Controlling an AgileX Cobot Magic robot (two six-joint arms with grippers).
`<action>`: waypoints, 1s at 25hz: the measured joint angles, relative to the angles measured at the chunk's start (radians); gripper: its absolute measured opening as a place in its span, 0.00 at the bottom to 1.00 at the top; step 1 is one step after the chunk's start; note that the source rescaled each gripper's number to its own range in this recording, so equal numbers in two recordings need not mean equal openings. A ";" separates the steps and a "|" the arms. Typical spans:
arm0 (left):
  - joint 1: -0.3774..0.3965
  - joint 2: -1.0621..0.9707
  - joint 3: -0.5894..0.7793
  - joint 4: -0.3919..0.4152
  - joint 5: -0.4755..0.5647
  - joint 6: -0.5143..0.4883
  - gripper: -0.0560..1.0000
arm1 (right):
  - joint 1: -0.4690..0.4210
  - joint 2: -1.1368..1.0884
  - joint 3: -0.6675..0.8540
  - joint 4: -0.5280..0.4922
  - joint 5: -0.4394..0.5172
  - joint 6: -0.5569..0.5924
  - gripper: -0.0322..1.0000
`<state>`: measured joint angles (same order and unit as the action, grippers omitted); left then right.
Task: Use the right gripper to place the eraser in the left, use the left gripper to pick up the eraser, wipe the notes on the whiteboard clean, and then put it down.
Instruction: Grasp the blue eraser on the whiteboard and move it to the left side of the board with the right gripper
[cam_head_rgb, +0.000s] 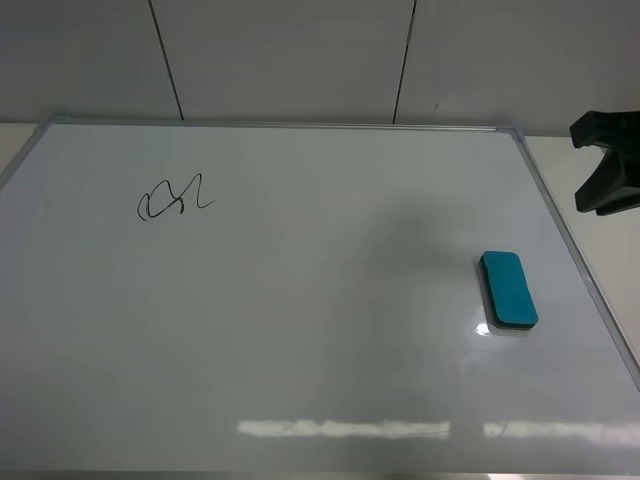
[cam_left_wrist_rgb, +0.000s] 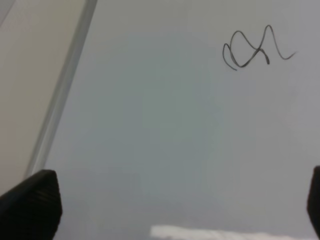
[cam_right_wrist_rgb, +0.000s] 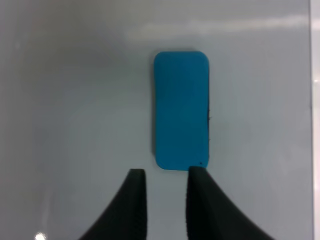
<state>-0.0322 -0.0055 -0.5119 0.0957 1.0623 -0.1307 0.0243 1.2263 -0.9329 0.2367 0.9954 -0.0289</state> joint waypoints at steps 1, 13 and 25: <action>0.000 0.000 0.000 0.000 0.000 0.000 1.00 | 0.006 0.001 0.026 0.016 -0.024 -0.001 0.13; 0.000 0.000 0.000 0.000 0.000 0.000 1.00 | 0.076 0.001 0.306 0.018 -0.334 0.008 0.03; 0.000 0.000 0.000 0.000 0.000 0.000 1.00 | 0.076 0.205 0.342 0.045 -0.459 0.022 0.03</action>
<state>-0.0322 -0.0055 -0.5119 0.0957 1.0623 -0.1307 0.1002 1.4308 -0.5907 0.2814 0.5368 -0.0065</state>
